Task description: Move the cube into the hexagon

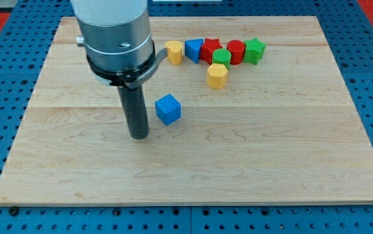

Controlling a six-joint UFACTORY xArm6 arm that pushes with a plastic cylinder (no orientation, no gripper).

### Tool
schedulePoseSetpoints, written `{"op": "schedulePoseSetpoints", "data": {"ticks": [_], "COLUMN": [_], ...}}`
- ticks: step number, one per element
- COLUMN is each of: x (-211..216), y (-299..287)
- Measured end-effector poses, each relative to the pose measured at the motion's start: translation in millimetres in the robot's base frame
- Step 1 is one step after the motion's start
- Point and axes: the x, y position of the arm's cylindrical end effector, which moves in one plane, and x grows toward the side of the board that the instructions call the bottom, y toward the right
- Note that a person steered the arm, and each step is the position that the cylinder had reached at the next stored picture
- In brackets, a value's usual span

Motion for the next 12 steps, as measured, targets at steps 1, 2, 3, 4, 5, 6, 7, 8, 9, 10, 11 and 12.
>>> {"op": "schedulePoseSetpoints", "data": {"ticks": [1,2,3,4,5,6,7,8,9,10,11,12], "x": [-19,-53,-63,-66,-38,-11,-12,-26,-32,-27,-4,-9], "y": [-31,8,78,104,71,85,131,129,113,114,136,147]}}
